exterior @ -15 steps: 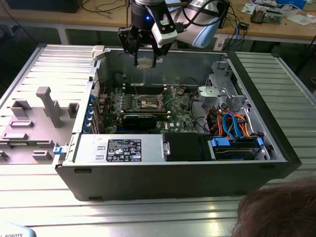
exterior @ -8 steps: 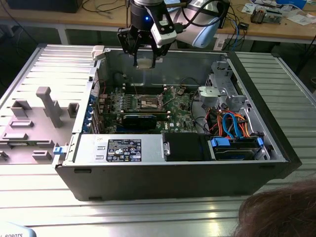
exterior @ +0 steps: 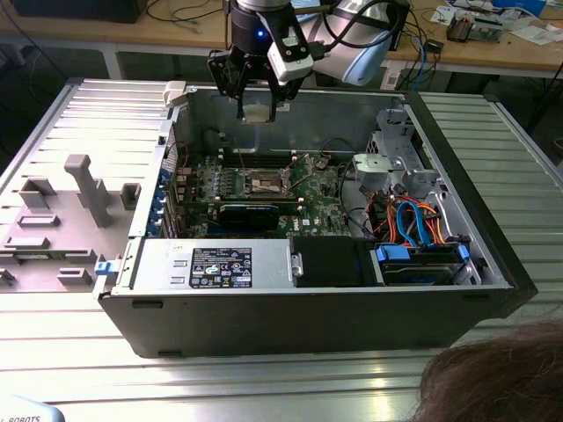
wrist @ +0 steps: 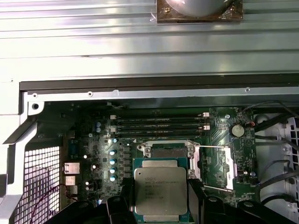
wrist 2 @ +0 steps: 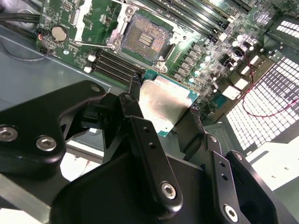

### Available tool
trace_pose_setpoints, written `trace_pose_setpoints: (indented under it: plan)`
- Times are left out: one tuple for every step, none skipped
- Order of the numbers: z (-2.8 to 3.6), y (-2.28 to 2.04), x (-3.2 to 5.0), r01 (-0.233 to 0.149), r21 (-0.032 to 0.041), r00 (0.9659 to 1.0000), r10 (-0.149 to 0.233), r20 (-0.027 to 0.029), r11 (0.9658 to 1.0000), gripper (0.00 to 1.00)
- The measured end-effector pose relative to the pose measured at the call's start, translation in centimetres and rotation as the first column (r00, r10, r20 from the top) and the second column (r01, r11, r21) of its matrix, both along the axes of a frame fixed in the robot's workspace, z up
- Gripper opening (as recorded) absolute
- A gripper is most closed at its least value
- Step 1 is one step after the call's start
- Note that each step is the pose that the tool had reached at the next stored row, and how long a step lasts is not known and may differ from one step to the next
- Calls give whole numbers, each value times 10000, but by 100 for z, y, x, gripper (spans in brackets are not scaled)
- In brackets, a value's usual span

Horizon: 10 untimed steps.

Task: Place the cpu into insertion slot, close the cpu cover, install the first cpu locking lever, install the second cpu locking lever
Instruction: 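Place the cpu into insertion slot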

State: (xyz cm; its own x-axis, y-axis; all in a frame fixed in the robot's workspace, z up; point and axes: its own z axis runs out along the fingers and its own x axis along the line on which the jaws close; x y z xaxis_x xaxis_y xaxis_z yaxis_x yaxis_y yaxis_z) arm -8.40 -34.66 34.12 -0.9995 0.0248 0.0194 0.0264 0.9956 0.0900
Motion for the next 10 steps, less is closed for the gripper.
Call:
trace_pose_setpoints:
  plan:
    - [-1, 0, -1, -1, 0, 10000, 1, 0, 10000, 54]
    - [-3, 0, -5, 1, 0, 10000, -1, 0, 10000, 54]
    - [-6, 0, -8, 0, 0, 10000, 0, 0, 10000, 54]
    - [-8, 0, -13, 0, 0, 10000, 0, 0, 10000, 54]
    - [-10, 0, -15, 0, 0, 10000, 0, 0, 10000, 54]
    - [-12, 0, -16, 0, 0, 10000, 0, 0, 10000, 54]
    - [-14, 0, -18, 0, 0, 10000, 0, 1, 10000, 54]
    - [-17, 0, -21, 0, 0, 10000, 0, 1, 10000, 54]
    - [-18, 0, -23, 0, 0, 10000, 0, 0, 10000, 54]
    - [-20, 0, -25, 1, 0, 10000, -1, 1, 10000, 54]
